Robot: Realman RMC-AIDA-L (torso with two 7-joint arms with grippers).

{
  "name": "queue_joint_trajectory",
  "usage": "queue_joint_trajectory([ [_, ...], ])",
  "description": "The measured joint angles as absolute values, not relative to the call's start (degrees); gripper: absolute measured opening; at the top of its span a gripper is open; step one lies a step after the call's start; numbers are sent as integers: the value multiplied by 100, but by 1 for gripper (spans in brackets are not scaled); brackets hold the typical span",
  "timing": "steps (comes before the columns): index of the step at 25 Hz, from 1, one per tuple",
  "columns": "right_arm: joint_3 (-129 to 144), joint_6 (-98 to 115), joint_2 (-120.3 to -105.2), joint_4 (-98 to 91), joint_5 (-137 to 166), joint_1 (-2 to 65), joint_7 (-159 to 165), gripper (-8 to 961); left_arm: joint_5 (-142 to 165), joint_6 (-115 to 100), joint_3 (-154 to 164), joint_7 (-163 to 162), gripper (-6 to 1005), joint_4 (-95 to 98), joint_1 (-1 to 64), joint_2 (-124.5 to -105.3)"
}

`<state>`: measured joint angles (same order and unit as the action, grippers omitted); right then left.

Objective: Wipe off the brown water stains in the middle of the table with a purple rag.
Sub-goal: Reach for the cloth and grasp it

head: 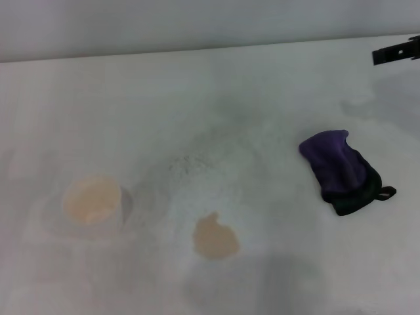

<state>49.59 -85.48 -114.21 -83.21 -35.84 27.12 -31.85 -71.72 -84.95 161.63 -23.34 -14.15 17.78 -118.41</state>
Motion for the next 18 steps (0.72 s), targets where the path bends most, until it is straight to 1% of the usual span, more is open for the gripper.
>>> queue_joint_trajectory([
  [2,5112,-8647,-11482,-8268,-3331,2908,-3011,849,-7168,-8480,16186,-2339,875,-1443,1814,-11845],
  [4,5305,-8762,-11509,-8196,-3246,3072,-2832,849,-7158,-8479,16193,-2340,875,-1448,1832,-11847],
  [9,6096,-8862,-11497,-8065,-2810,3339,-2251,848,-7164,-8456,16197,-2342,875,-1450,1869,-11848],
  [14,6824,-8969,-11517,-7756,-2261,3692,-1790,848,-7165,-8447,16198,-2332,875,-1450,1892,-11848],
  [18,7194,-9013,-11518,-7674,-2187,3800,-1486,848,-7147,-8444,16198,-2322,875,-1450,1893,-11856],
])
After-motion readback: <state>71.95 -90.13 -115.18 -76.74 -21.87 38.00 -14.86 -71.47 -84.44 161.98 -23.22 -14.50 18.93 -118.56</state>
